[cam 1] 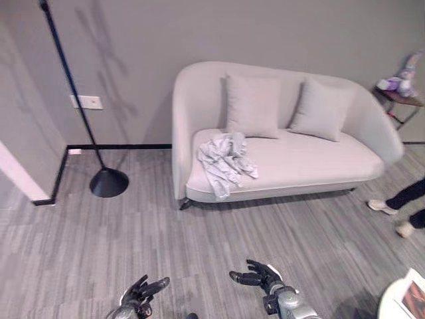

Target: Hang the clothes on the sofa on the clothes rack.

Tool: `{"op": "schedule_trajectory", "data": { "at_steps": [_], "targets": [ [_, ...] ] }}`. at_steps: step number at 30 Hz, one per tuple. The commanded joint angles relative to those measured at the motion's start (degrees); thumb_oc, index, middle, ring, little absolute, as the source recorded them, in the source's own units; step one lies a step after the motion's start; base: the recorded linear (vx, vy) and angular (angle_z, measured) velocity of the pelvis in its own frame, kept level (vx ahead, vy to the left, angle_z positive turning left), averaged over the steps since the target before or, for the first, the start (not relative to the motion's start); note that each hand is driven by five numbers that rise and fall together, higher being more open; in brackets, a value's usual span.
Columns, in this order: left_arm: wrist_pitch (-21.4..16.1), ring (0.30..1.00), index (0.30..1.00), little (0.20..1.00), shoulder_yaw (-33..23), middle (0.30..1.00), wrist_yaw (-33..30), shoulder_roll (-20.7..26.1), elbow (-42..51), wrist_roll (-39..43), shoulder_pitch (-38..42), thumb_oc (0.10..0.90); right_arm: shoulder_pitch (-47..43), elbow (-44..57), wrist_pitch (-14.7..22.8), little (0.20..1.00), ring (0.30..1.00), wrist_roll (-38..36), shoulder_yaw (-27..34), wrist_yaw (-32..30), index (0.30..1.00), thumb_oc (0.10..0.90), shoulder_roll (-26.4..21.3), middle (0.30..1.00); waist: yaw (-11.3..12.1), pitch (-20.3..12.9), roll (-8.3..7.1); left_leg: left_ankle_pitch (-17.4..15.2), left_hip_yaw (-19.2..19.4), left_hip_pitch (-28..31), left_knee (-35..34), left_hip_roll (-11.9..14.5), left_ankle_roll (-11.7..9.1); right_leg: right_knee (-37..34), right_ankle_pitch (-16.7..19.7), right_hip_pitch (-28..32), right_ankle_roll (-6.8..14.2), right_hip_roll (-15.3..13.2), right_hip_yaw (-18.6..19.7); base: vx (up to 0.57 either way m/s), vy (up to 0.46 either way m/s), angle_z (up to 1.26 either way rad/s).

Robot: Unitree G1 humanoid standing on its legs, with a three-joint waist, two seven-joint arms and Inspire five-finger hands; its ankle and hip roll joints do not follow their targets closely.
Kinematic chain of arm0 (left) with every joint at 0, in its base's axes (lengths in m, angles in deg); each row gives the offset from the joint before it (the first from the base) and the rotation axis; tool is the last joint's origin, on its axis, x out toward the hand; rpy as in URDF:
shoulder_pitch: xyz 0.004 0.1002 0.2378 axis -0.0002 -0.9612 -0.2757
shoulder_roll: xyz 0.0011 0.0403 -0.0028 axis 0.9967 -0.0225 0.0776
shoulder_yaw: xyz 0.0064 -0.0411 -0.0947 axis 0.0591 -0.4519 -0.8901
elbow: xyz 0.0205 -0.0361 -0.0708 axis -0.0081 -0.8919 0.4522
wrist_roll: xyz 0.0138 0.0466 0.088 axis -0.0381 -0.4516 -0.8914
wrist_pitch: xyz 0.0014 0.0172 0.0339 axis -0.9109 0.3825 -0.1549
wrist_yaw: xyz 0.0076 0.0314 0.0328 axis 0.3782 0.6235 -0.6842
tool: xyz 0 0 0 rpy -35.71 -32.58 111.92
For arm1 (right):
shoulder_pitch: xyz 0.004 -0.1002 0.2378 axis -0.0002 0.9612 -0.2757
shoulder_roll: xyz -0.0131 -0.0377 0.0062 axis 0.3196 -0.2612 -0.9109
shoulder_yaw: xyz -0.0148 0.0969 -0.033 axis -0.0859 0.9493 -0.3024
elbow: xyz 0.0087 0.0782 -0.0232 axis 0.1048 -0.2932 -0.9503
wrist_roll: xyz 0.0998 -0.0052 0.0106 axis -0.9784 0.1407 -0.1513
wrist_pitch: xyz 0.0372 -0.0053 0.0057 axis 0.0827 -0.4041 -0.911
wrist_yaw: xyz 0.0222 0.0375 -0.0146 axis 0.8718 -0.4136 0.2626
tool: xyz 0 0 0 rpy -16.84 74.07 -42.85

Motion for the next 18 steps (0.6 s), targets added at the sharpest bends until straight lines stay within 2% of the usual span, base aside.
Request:
{"op": "schedule_trajectory", "data": {
  "at_steps": [1,2,3,4,5,7,8,9,10,11,13,15,16,17,18],
  "targets": [
    [-0.6,0.9,0.9,0.9,1.3,0.9,-0.9,1.0,-0.2,-3.7,-4.0,0.8,-4.5,8.1,3.7,0.9,0.9,5.7,3.0,-4.1,0.9,0.8,-4.3,0.9,-0.4,1.0,1.2,-1.1,-4.9,1.7,-4.5,6.7,-5.5,-24.0,4.1,6.8,-2.9,-3.2,-5.9,0.25,-0.071,0.77],
    [-0.6,0.9,0.9,0.9,1.3,0.9,-0.9,1.0,-0.3,-3.7,-4.0,0.8,-4.5,8.1,3.7,0.9,0.9,5.7,3.0,-4.1,0.9,0.8,-4.3,0.9,-0.4,0.8,1.38,-1.0,-5.0,1.5,-4.4,6.9,-5.6,-24.4,4.4,6.9,-3.0,-2.9,-6.2,0.24,-0.176,0.87],
    [-0.4,0.9,0.9,0.9,2.2,0.9,-0.9,0.9,-1.6,-5.7,-4.5,0.8,-5.1,9.5,3.3,0.9,0.9,7.3,4.9,-5.8,0.9,0.8,-6.8,0.9,-0.4,1.0,1.4,-2.4,-7.9,2.6,-4.6,7.6,-7.1,-35.7,4.1,6.2,-4.6,-6.1,-4.9,0.27,-0.225,1.37],
    [-0.4,0.9,0.9,0.9,2.2,0.9,-1.0,0.9,-2.1,-6.4,-4.5,0.8,-5.0,10.4,3.1,0.9,0.9,8.0,5.8,-6.6,0.9,0.8,-7.8,0.9,-0.6,1.0,1.26,-3.1,-9.3,3.1,-5.0,7.8,-7.9,-41.9,5.8,6.3,-4.3,-7.2,-3.2,0.5,-0.468,1.39],
    [-0.8,0.9,0.9,0.9,1.8,0.9,-1.8,1.2,-3.1,-7.2,-3.8,0.8,-4.2,12.4,2.6,0.9,0.9,9.5,8.6,-8.0,0.9,0.8,-10.1,0.9,-1.2,1.0,0.72,-4.8,-13.5,4.6,-5.9,9.3,-9.6,-51.4,11.6,5.5,-2.8,-10.7,2.7,0.43,-0.429,1.8],
    [-0.8,0.9,0.9,0.9,1.2,0.9,-2.1,1.7,-2.9,-7.0,-3.3,0.8,-3.0,15.5,1.5,0.9,0.9,11.7,11.0,-9.4,0.9,0.8,-12.3,0.9,-1.7,1.0,-0.4,-5.8,-16.5,5.6,-6.1,11.0,-11.2,-54.5,17.6,4.4,-0.6,-12.9,6.0,0.45,-0.513,2.55],
    [-0.7,0.9,0.9,0.9,0.8,0.9,-2.1,2.5,-2.6,-7.6,-3.3,0.8,-3.2,16.9,0.6,0.9,0.9,14.3,12.4,-10.6,0.9,0.8,-13.7,0.9,-1.6,0.9,-1.85,-6.3,-19.0,6.6,-6.2,12.8,-12.6,-53.0,20.2,4.0,0.9,-13.0,5.9,0.51,-0.718,2.18],
    [-0.7,0.9,0.9,0.9,-0.5,0.9,-2.3,3.4,-2.8,-7.7,-3.5,0.8,-3.2,16.9,0.1,0.9,0.9,16.2,13.0,-11.3,0.9,0.8,-13.9,0.9,-1.8,0.5,-2.95,-6.4,-20.6,6.9,-6.1,15.2,-14.0,-52.0,14.8,5.7,0.7,-10.4,4.8,0.49,-0.764,0.95],
    [-0.5,0.9,0.9,0.9,-2.0,0.9,-2.4,3.7,-2.9,-6.5,-4.3,0.8,-3.0,18.0,-0.3,0.9,0.9,17.5,13.3,-11.4,0.9,0.8,-14.9,0.9,-1.9,0.1,-2.92,-5.8,-21.2,7.3,-5.9,17.7,-14.8,-50.3,12.3,5.2,-0.1,-8.0,4.9,0.29,-0.464,0.99],
    [-0.5,0.9,0.9,0.9,-2.0,0.9,-2.4,3.7,-2.9,-6.5,-4.3,0.8,-2.9,18.1,-0.4,0.9,0.9,17.6,13.3,-11.3,0.9,0.8,-14.9,0.9,-2.0,-0.1,-2.63,-5.9,-21.3,7.3,-6.0,18.1,-15.0,-49.9,12.0,5.0,-0.3,-7.6,4.7,0.19,-0.332,1.2],
    [-0.5,0.9,0.9,0.9,-4.0,0.9,-2.3,2.8,-3.8,-4.2,-5.6,0.8,-2.3,20.0,-0.2,0.9,0.9,19.8,13.9,-12.1,0.9,0.8,-16.5,0.9,-2.0,-1.1,-1.68,-4.7,-22.7,6.4,-5.8,21.9,-16.2,-49.7,9.9,5.2,-1.7,-4.1,3.1,0.18,-0.351,1.01],
    [-0.7,0.9,0.9,0.9,-4.0,0.9,-2.4,0.6,-4.3,-2.6,-6.1,0.8,-1.9,19.2,-0.2,0.9,0.9,21.3,15.2,-14.3,0.9,0.8,-18.4,0.9,-1.8,-1.8,-0.2,-2.2,-23.9,3.8,-4.3,24.6,-17.3,-51.9,8.1,7.1,-3.4,-1.0,0.9,0.19,-0.417,-0.26],
    [-0.8,0.9,0.9,0.9,-2.7,0.9,-2.4,-1.2,-3.5,-1.9,-6.4,0.8,-3.4,17.0,0.1,0.9,0.9,20.7,15.8,-16.9,0.9,0.8,-19.6,0.9,-1.3,-1.8,0.92,0.7,-23.8,0.9,-1.4,25.6,-17.4,-55.2,7.1,9.1,-4.4,1.1,-0.4,0.21,-0.397,-0.25],
    [-1.0,0.9,0.9,0.9,-1.7,0.9,-2.4,-1.8,-2.6,-1.8,-6.7,0.8,-4.1,15.4,0.1,0.9,0.9,20.6,16.0,-18.3,0.9,0.8,-20.3,0.9,-0.8,-1.7,1.36,1.9,-23.6,-0.3,0.6,26.1,-17.4,-57.0,6.7,10.6,-5.2,2.0,-1.0,0.15,-0.275,0.07],
    [-1.0,0.9,0.9,0.9,-1.6,0.9,-2.5,-1.9,-2.6,-1.7,-6.7,0.8,-4.2,15.2,0.2,0.9,0.9,20.5,15.9,-18.4,0.9,0.8,-20.4,0.9,-1.0,-1.6,1.58,1.7,-24.0,-0.5,1.0,26.2,-17.4,-57.4,6.9,10.9,-5.3,2.2,-1.3,0.16,-0.222,0.23]
  ]
}}
